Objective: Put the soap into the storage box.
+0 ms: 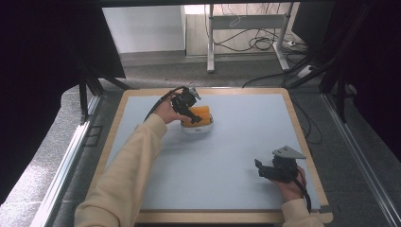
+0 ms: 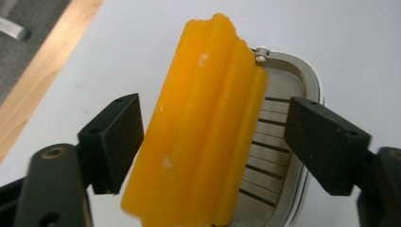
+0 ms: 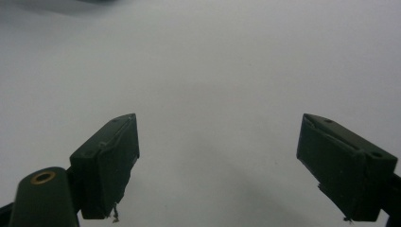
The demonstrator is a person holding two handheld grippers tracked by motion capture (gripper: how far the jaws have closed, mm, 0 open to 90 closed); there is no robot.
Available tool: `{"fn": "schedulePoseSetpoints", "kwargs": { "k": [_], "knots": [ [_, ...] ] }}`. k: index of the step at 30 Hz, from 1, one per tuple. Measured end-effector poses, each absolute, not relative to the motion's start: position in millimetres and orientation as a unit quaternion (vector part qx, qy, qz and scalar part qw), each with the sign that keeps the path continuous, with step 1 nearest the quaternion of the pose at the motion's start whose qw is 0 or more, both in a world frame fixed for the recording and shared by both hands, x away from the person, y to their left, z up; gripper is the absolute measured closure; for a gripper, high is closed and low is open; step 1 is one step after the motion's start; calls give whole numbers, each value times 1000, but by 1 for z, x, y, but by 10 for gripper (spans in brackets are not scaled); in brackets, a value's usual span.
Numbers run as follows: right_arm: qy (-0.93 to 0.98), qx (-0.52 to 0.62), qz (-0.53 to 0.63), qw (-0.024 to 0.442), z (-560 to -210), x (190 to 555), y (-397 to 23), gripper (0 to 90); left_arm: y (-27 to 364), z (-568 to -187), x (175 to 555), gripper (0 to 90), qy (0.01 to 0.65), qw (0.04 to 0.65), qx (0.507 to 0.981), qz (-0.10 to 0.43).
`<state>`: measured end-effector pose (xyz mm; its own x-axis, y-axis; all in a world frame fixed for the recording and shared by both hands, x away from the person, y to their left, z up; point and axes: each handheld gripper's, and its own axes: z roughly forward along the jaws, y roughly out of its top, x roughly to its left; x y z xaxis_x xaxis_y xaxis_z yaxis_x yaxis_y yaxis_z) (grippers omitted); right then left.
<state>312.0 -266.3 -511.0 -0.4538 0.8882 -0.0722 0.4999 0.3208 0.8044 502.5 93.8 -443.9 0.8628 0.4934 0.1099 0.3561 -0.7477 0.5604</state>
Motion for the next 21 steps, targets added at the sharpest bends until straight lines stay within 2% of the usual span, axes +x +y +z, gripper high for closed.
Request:
{"fn": "schedulePoseSetpoints", "kwargs": {
  "k": [12,21],
  "knots": [
    [770,451,368,262,-511,312,-266,140,100,-429,481,172,250,300,911,130],
    [772,448,367,263,-511,311,-264,140,111,-432,447,175,265,326,898,130]
  ]
}}
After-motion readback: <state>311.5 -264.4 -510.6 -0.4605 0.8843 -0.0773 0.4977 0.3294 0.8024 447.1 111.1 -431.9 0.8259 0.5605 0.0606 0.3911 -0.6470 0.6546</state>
